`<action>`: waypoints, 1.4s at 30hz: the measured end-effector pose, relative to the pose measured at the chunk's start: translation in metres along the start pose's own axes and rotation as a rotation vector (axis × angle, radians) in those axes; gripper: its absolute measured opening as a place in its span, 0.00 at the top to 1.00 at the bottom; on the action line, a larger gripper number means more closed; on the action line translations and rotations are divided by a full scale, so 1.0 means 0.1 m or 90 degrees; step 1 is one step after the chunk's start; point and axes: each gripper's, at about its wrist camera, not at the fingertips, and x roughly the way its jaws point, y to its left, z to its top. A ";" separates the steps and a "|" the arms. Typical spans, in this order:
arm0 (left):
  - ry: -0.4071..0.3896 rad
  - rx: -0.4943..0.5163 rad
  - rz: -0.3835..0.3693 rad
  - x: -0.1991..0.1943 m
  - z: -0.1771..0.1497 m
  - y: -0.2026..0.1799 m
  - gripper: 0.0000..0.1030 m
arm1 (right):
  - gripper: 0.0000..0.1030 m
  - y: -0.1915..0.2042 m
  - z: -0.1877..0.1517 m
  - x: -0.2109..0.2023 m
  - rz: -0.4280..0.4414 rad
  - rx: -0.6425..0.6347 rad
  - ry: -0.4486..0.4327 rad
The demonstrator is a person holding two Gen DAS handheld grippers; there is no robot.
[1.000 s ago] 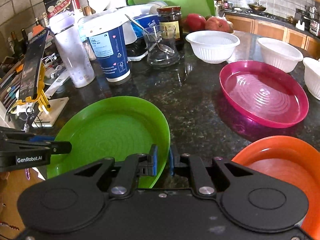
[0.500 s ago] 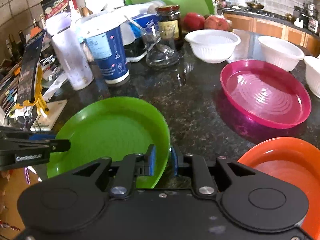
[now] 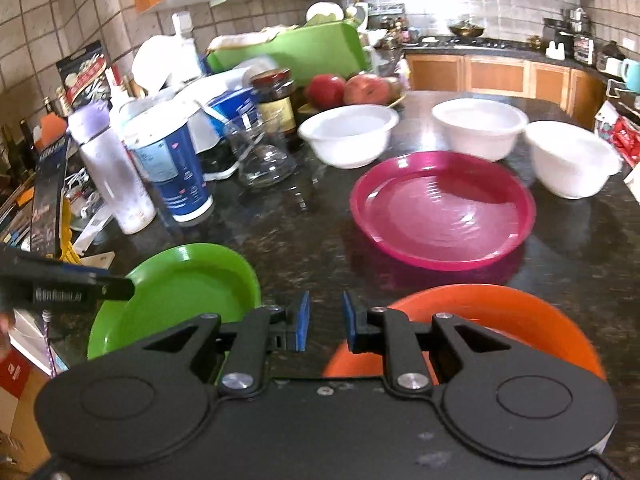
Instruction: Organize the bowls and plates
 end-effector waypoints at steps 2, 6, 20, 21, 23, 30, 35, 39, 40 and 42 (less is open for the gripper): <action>0.041 -0.004 -0.036 -0.05 0.16 -0.17 0.63 | 0.80 -0.11 0.00 -0.09 -0.006 0.004 -0.008; 0.084 -0.011 -0.065 -0.17 0.38 -0.55 0.62 | 0.80 -0.32 0.02 -0.26 -0.013 0.008 -0.014; -0.023 0.022 0.039 -0.67 0.94 -1.41 0.62 | 0.80 -0.93 -0.06 -0.23 -0.023 0.030 0.096; -0.033 0.025 0.044 -0.71 0.97 -1.44 0.62 | 0.80 -0.96 -0.06 -0.23 -0.024 0.031 0.098; -0.056 0.008 0.034 -0.81 1.06 -1.44 0.62 | 0.80 -1.01 -0.08 -0.25 -0.029 0.027 0.094; -0.091 0.009 0.008 -0.71 1.07 -1.44 0.50 | 0.80 -1.21 -0.17 -0.33 -0.039 0.041 0.083; -0.034 0.058 -0.017 -0.24 0.62 -1.45 0.50 | 0.80 -1.30 -0.22 -0.43 -0.061 0.041 0.038; 0.040 0.012 -0.086 0.09 0.32 -1.28 0.50 | 0.80 -1.38 -0.25 -0.50 -0.053 0.054 0.016; 0.044 0.009 -0.084 0.13 0.25 -1.26 0.50 | 0.80 -1.40 -0.26 -0.51 -0.052 0.058 0.012; 0.033 -0.002 -0.089 0.18 0.10 -1.20 0.50 | 0.79 -1.43 -0.27 -0.53 -0.054 0.065 0.001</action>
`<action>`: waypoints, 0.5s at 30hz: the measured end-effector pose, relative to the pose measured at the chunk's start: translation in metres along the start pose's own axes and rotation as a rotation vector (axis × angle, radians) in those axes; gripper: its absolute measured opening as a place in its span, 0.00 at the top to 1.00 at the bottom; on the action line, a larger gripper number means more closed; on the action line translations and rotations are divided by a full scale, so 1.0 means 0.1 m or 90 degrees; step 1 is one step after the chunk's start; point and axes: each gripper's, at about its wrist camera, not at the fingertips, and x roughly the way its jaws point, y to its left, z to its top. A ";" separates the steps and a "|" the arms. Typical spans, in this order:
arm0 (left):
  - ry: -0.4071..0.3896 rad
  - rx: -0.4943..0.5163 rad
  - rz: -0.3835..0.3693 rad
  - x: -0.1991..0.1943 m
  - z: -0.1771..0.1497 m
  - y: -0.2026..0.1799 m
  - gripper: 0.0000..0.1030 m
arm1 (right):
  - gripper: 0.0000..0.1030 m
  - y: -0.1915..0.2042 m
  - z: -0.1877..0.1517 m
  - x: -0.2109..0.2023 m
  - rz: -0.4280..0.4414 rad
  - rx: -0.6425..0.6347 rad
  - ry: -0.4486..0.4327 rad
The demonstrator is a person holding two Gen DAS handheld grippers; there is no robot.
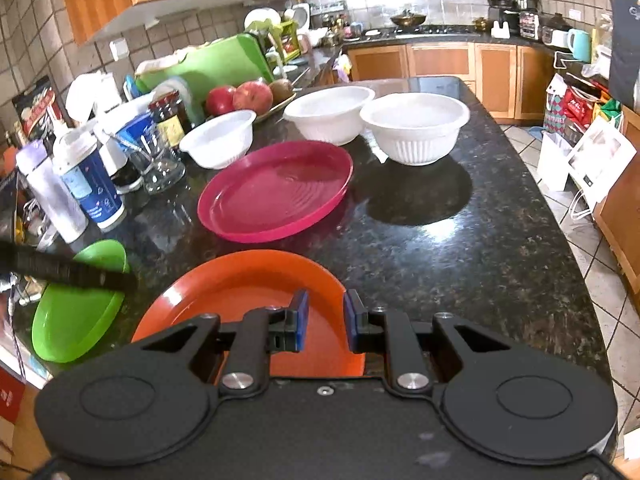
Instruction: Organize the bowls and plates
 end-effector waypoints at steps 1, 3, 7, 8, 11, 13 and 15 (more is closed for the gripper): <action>-0.006 -0.002 -0.001 -0.01 -0.06 0.01 0.50 | 0.77 -0.02 -0.01 0.00 0.000 0.003 -0.005; -0.021 -0.002 -0.005 -0.04 -0.18 0.04 0.50 | 0.73 -0.04 -0.02 -0.01 -0.002 0.004 -0.013; -0.058 -0.017 -0.017 -0.16 -0.35 0.06 0.40 | 0.66 -0.05 -0.08 -0.04 -0.008 -0.008 -0.039; -0.064 -0.023 -0.024 -0.16 -0.36 0.08 0.39 | 0.65 -0.05 -0.09 -0.04 -0.012 -0.013 -0.046; -0.080 -0.033 -0.042 -0.17 -0.45 0.08 0.37 | 0.63 -0.03 -0.13 -0.06 -0.010 -0.035 -0.069; -0.084 -0.028 -0.037 -0.15 -0.48 0.04 0.36 | 0.62 -0.01 -0.15 -0.07 -0.013 -0.048 -0.076; -0.085 -0.017 -0.024 -0.12 -0.52 -0.02 0.36 | 0.62 0.01 -0.16 -0.06 -0.017 -0.061 -0.066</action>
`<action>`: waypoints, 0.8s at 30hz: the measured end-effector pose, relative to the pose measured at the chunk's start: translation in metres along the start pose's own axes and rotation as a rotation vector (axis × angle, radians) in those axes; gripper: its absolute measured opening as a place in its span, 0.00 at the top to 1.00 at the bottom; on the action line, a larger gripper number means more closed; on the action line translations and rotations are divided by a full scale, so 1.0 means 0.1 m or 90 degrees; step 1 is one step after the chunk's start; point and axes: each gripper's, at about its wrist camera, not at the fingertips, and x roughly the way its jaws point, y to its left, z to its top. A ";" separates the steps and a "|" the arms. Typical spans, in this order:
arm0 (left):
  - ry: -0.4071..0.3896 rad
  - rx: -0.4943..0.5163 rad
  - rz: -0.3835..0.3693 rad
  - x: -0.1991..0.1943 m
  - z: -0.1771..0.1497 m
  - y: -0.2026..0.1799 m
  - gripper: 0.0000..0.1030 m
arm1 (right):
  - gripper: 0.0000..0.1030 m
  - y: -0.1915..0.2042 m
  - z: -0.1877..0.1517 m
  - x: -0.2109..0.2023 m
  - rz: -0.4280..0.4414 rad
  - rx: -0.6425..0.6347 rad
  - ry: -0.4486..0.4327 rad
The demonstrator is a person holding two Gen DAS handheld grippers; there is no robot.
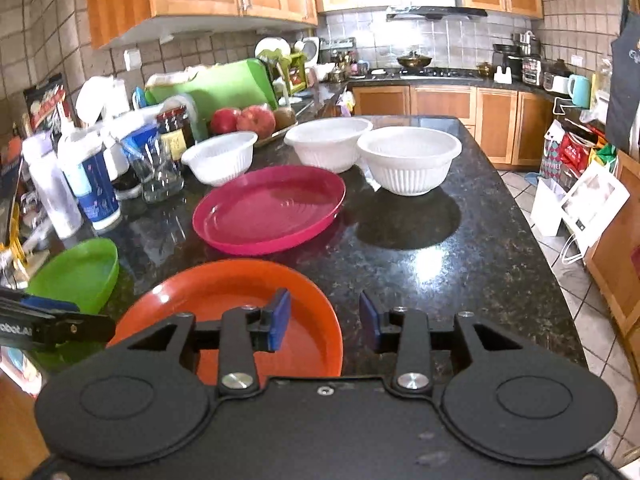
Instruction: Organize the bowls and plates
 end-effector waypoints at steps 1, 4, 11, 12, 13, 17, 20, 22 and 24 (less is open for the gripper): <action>0.001 0.011 0.002 0.02 -0.02 -0.03 0.38 | 0.62 0.00 -0.02 0.00 0.002 0.001 0.005; 0.005 0.025 -0.015 0.09 -0.09 -0.09 0.40 | 0.62 -0.04 -0.05 0.01 0.005 0.013 0.003; 0.008 0.029 -0.027 0.16 -0.13 -0.14 0.48 | 0.67 -0.09 -0.09 0.06 0.014 0.022 0.034; 0.007 0.032 -0.025 0.16 -0.13 -0.16 0.49 | 0.67 -0.10 -0.09 0.07 0.012 0.023 0.036; 0.006 0.038 -0.024 0.17 -0.13 -0.17 0.49 | 0.67 -0.10 -0.10 0.07 0.013 0.023 0.037; 0.006 0.035 -0.011 0.20 -0.13 -0.18 0.50 | 0.67 -0.13 -0.11 0.10 0.015 0.024 0.037; 0.010 0.024 -0.004 0.25 -0.10 -0.15 0.50 | 0.68 -0.14 -0.11 0.13 0.012 0.024 0.035; 0.013 0.019 0.001 0.28 -0.09 -0.14 0.52 | 0.68 -0.15 -0.12 0.15 0.011 0.024 0.032; 0.013 0.018 0.005 0.30 -0.08 -0.15 0.53 | 0.69 -0.15 -0.11 0.19 0.013 0.022 0.037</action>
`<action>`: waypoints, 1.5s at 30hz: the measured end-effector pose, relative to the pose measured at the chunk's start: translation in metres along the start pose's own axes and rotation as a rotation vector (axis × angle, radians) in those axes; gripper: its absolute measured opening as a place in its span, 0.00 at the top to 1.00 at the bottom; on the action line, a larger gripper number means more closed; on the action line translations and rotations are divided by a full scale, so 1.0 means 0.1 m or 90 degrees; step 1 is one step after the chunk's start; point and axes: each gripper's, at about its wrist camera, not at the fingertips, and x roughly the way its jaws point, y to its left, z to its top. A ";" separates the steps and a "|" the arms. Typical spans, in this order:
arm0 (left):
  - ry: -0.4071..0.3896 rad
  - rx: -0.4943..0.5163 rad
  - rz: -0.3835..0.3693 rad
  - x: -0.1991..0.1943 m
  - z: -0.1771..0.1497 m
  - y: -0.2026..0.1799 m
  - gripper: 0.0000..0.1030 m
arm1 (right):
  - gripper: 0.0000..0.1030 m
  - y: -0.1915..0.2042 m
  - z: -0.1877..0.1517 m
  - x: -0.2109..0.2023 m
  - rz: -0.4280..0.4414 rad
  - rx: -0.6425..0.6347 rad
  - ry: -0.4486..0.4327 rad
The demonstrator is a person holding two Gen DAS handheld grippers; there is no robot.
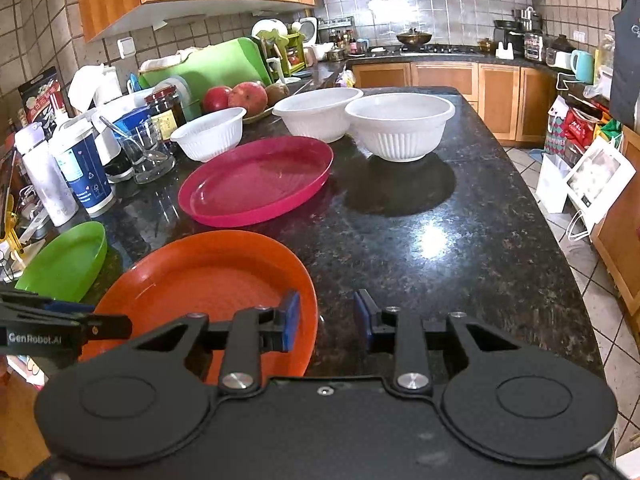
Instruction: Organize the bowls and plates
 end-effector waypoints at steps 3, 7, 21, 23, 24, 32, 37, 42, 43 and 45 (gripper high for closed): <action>-0.004 0.008 0.007 0.01 0.02 -0.03 0.53 | 0.70 -0.01 0.01 0.03 0.003 0.000 0.003; -0.014 0.006 0.017 0.02 0.02 -0.05 0.53 | 0.73 -0.01 0.02 0.09 0.013 0.007 0.007; -0.008 0.009 0.022 -0.03 -0.02 -0.06 0.66 | 0.83 0.07 -0.03 0.10 0.007 -0.021 0.007; -0.013 0.018 0.025 -0.04 -0.04 -0.08 0.66 | 0.85 0.08 -0.06 0.10 0.005 -0.024 0.006; -0.016 0.020 0.026 -0.04 -0.05 -0.09 0.67 | 0.86 0.09 -0.08 0.10 0.003 -0.027 0.003; -0.024 0.032 0.030 -0.05 -0.06 -0.12 0.73 | 0.88 0.16 -0.10 0.09 -0.020 -0.031 -0.005; -0.022 0.014 0.027 -0.05 -0.05 -0.09 0.83 | 0.88 0.16 -0.08 0.06 -0.027 -0.021 -0.011; -0.033 0.005 0.021 -0.10 -0.01 -0.08 0.83 | 0.88 0.19 -0.03 0.02 -0.032 -0.023 -0.030; -0.037 0.006 0.022 -0.12 0.00 -0.07 0.83 | 0.88 0.20 -0.01 0.01 -0.033 -0.022 -0.033; -0.043 0.004 0.022 -0.16 0.03 -0.05 0.83 | 0.88 0.23 0.02 0.01 -0.033 -0.018 -0.036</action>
